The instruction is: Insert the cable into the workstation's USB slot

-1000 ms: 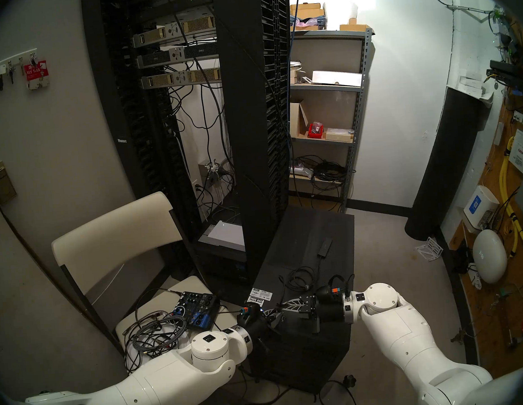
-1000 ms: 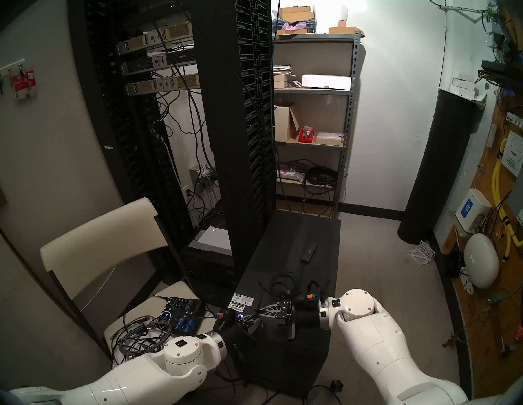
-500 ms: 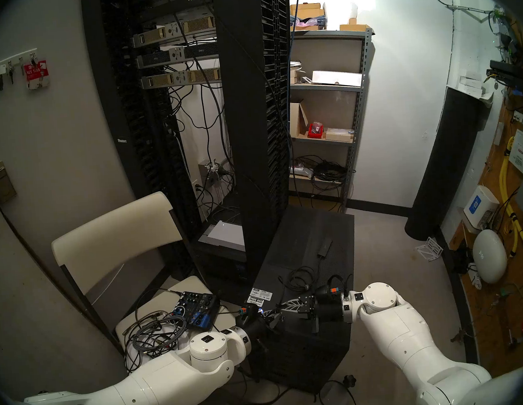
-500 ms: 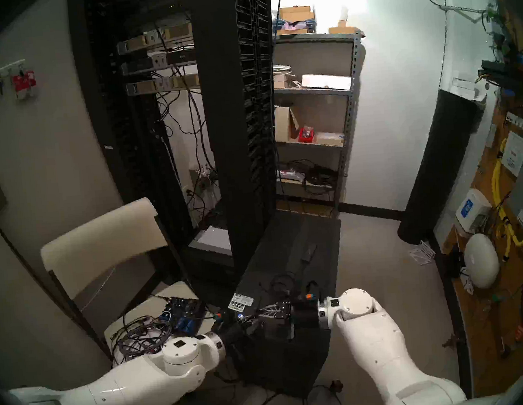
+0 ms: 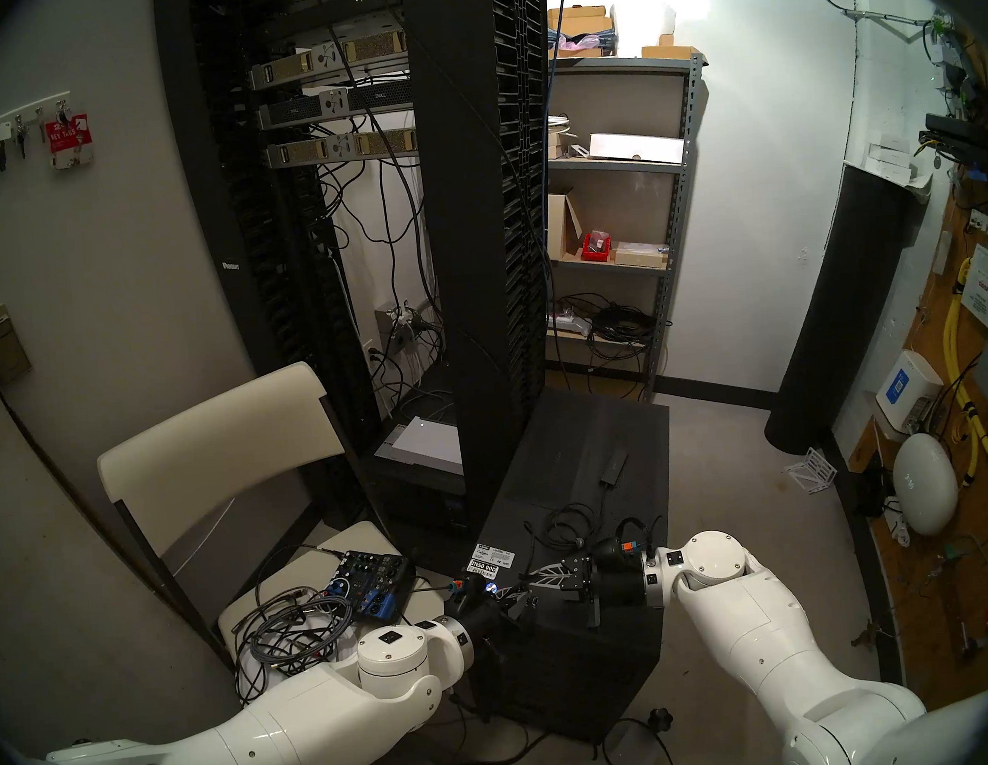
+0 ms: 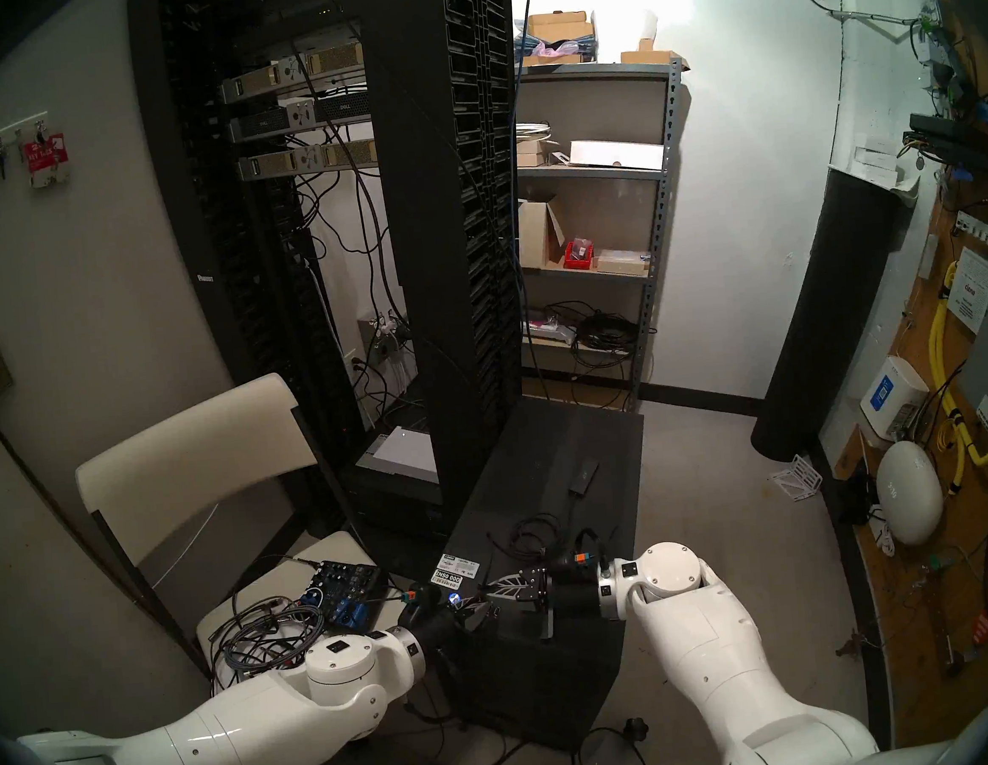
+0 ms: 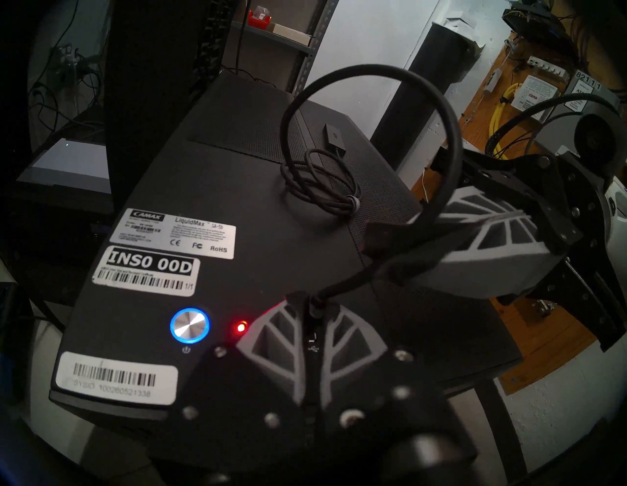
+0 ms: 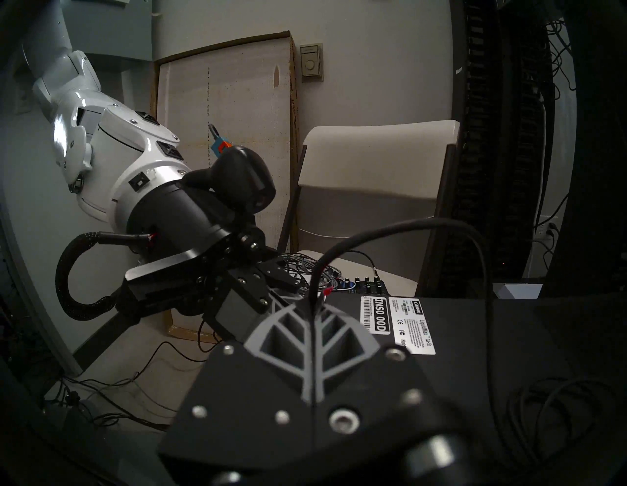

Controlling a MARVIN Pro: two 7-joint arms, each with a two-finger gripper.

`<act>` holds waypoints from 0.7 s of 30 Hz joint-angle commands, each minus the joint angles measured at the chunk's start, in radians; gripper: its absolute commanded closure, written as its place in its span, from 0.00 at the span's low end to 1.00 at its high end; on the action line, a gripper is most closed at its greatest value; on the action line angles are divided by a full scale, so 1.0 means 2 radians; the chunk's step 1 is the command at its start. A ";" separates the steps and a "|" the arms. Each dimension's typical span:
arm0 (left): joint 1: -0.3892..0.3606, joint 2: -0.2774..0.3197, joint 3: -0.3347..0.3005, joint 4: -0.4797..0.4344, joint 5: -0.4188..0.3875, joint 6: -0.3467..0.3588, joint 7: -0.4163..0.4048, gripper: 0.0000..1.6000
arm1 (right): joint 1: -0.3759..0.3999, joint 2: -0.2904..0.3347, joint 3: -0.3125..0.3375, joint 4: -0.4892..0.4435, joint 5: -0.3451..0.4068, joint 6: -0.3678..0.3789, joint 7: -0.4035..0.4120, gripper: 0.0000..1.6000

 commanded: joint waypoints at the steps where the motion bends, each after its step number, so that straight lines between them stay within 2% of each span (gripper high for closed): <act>1: 0.003 -0.008 -0.007 0.009 -0.034 0.023 -0.005 1.00 | 0.015 -0.009 0.001 -0.005 0.008 -0.001 0.006 1.00; 17: 0.012 0.000 -0.016 -0.003 -0.061 0.044 0.012 1.00 | 0.017 -0.011 0.005 0.005 0.006 -0.003 0.011 1.00; 21: 0.020 0.005 -0.019 -0.007 -0.066 0.038 0.016 1.00 | 0.017 -0.012 0.006 0.005 0.005 -0.002 0.012 1.00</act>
